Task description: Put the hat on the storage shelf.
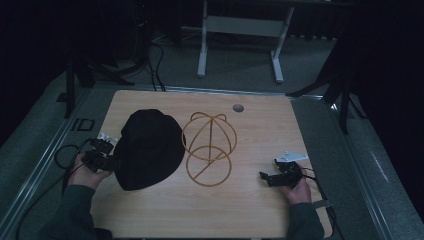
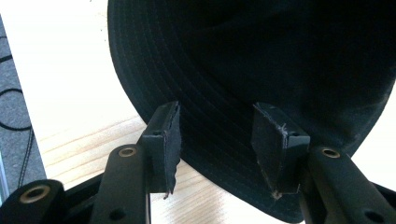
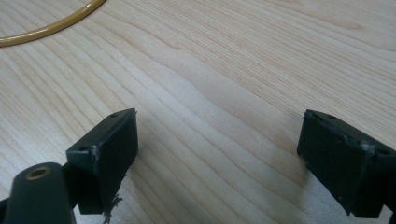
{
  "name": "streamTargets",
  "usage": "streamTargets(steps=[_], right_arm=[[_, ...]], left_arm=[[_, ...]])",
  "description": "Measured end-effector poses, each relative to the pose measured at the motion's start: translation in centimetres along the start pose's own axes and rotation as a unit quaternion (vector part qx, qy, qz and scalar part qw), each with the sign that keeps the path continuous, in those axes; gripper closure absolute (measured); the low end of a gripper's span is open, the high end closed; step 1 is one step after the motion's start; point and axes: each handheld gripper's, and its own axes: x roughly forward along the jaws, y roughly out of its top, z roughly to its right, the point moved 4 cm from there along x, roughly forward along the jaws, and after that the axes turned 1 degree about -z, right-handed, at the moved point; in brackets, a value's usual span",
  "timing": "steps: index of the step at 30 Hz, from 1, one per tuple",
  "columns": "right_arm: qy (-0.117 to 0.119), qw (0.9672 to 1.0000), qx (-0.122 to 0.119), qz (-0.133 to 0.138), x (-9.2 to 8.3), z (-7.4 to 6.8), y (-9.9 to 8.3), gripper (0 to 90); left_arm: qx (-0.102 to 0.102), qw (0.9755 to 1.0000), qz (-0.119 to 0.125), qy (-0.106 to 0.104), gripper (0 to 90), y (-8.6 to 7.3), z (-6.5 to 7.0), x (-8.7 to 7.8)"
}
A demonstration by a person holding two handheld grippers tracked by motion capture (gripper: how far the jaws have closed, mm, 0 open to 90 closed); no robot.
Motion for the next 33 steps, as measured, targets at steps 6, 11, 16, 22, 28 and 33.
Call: streamTargets(steps=[6,11,16,22,28,33], right_arm=[[0.000,1.0000,0.000,0.000,0.0,0.0,0.0,12.2],[0.000,1.0000,0.000,0.000,0.0,0.0,0.0,12.2],[0.000,1.0000,0.000,0.000,0.0,0.0,0.0,12.2],[0.000,1.0000,0.000,0.000,0.0,0.0,0.0,12.2],[0.000,1.0000,0.000,0.000,0.0,0.0,0.0,12.2],[0.000,1.0000,0.000,0.000,0.0,0.0,0.0,12.2]], left_arm=[[0.010,0.9999,-0.010,-0.005,52.7,0.2,0.1,-0.3],[0.016,0.9998,-0.013,-0.008,52.9,0.4,0.3,-0.7],[0.022,0.9995,-0.021,-0.012,53.0,0.6,0.4,-1.0],[0.026,0.9992,-0.025,-0.015,53.1,1.1,0.5,-1.7],[0.035,0.9988,-0.032,-0.013,53.1,1.4,0.4,-2.3],[0.041,0.9984,-0.034,-0.018,53.1,1.6,0.5,-2.8]])
